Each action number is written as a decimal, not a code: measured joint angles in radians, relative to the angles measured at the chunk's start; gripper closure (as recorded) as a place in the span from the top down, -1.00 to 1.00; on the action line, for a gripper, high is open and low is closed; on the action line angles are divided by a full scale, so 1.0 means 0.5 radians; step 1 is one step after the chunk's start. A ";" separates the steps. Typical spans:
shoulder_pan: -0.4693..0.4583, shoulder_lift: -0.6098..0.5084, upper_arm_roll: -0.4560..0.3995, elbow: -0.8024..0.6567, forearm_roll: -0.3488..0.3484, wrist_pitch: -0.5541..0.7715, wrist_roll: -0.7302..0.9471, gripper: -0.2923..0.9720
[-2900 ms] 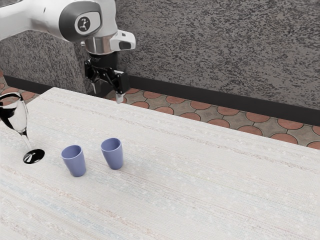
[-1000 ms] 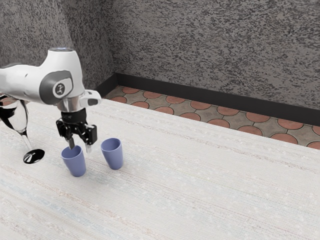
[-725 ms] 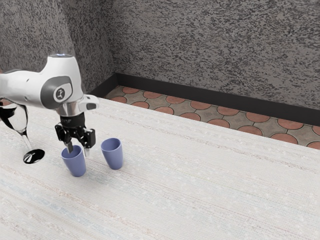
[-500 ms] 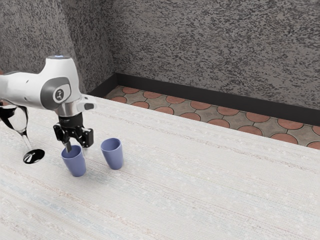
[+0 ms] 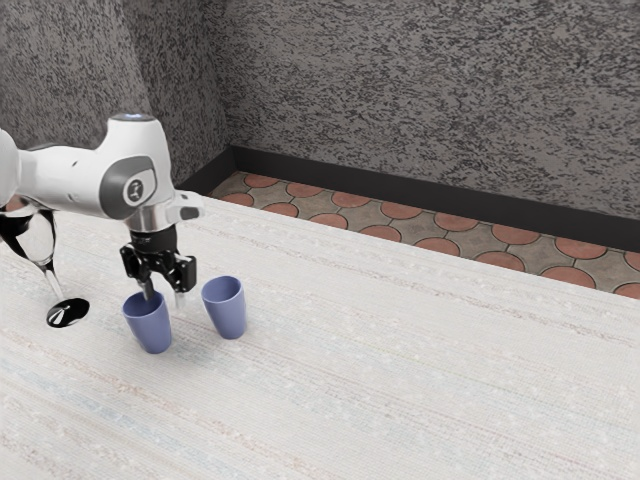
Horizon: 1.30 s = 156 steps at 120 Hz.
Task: Place the left cup onto the right cup
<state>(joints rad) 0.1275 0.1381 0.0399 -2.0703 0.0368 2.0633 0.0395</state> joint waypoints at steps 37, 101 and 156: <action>0.013 0.090 0.049 0.036 0.000 0.016 0.039 0.17; 0.021 0.191 0.085 0.066 -0.017 0.035 0.079 0.08; 0.021 0.192 0.089 0.066 -0.024 0.050 0.089 -0.56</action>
<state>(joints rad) 0.1380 0.2341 0.0843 -2.0375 0.0247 2.0884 0.0841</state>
